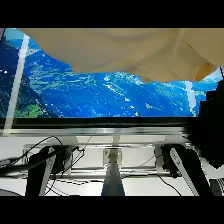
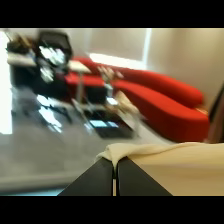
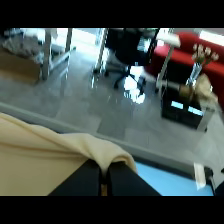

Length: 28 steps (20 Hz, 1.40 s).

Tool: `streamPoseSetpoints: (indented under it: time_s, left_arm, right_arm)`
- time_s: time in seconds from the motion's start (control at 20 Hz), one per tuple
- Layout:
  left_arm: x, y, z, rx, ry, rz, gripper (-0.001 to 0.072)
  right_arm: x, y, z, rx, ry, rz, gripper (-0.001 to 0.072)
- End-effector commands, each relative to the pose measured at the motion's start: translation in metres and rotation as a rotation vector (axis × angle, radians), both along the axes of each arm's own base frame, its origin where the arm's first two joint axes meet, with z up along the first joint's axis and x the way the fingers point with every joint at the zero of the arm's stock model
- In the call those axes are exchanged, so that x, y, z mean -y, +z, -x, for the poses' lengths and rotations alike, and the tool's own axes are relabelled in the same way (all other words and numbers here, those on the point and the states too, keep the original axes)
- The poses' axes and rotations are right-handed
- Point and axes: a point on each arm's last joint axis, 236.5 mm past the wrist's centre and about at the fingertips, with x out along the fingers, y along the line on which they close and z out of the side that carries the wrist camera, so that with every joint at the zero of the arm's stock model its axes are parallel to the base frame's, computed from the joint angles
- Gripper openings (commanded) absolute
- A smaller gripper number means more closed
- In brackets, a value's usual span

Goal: Fold the clothes and pants, and hang the long-sleeved shirts on hangers.

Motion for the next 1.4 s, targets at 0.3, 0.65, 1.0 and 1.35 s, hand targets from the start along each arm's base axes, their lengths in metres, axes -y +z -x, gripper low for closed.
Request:
streamPoseSetpoints:
  time_s: [0.3,0.65,1.0,1.35]
  left_arm:
    - [-0.042,0.002,0.013,-0.005,0.256,-0.046,0.0013]
    - [-0.033,-0.257,-0.142,-0.793,-0.115,-0.008,0.0013]
    - [-0.006,-0.414,-0.23,-0.995,-0.126,0.057,0.0013]
    - [-0.009,-0.382,-0.242,-0.907,-0.089,0.04,0.0078]
  right_arm:
    - [-0.036,-0.007,-0.012,-0.065,0.173,-0.137,0.0016]
    - [-0.059,-0.228,-0.154,-0.803,0.355,-0.368,0.0016]
    - [-0.06,-0.39,-0.263,-0.958,0.228,-0.5,0.0016]
    - [-0.036,-0.404,-0.281,-0.906,0.136,-0.421,0.0368]
